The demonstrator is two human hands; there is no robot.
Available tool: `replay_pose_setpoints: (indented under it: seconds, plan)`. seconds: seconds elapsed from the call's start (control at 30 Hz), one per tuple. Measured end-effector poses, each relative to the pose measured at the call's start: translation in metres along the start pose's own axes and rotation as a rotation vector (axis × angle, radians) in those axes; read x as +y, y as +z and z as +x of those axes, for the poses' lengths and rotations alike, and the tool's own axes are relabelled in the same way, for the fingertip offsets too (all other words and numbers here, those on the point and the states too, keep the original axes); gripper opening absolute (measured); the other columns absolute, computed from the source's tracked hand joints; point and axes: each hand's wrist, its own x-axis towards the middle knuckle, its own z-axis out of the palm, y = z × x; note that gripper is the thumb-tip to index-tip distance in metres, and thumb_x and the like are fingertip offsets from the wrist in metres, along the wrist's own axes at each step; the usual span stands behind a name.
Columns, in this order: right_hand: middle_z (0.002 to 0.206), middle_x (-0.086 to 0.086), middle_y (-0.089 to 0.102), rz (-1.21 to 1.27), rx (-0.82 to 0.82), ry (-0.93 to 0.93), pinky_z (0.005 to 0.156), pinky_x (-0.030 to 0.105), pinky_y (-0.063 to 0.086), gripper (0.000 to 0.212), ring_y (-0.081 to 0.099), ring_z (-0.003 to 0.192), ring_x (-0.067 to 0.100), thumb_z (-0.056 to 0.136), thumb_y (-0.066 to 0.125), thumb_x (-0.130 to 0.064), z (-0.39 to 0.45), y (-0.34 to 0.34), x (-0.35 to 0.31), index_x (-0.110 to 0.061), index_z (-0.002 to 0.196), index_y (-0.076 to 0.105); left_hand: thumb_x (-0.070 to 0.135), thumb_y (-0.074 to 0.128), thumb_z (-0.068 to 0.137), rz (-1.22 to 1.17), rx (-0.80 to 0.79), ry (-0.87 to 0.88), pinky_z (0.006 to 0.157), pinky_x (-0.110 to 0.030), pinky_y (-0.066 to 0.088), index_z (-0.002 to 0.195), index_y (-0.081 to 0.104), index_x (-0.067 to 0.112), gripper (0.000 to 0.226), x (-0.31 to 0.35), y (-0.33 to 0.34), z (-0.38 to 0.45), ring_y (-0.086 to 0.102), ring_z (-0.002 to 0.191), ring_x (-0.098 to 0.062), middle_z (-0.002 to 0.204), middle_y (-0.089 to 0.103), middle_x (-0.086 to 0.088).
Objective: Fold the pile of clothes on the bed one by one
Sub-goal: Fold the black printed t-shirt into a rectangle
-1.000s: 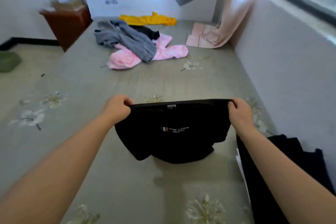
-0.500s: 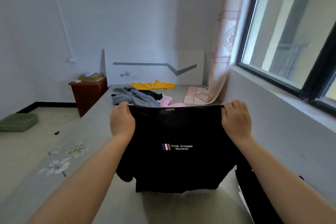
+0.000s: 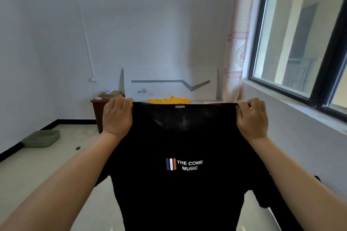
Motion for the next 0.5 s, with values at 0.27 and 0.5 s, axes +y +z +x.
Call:
replay_pose_setpoints:
  seconds: [0.27,0.5]
  plan:
    - [0.064,0.022,0.055,0.025,-0.139,-0.094,0.049,0.036,0.049,0.032,0.056,0.057,0.039,0.078,0.042,-0.013,-0.024,0.046,-0.019,0.008,0.065,0.062,0.003,0.046,0.068,0.122,-0.125,0.019,0.045,-0.032,0.044,0.07,0.059,-0.003,0.014,-0.043,0.01,-0.023,0.055,0.052,-0.031,0.063,0.055,-0.018]
    - [0.069,0.03,0.055,0.109,-0.512,0.078,0.057,0.047,0.048,0.006,0.056,0.069,0.046,0.073,0.065,0.009,-0.094,0.14,-0.014,0.013,0.07,0.062,-0.005,0.06,0.07,0.105,-0.45,-0.073,0.046,-0.036,0.046,0.069,0.059,-0.007,0.002,-0.062,0.09,-0.092,0.058,0.057,-0.036,0.065,0.058,-0.023]
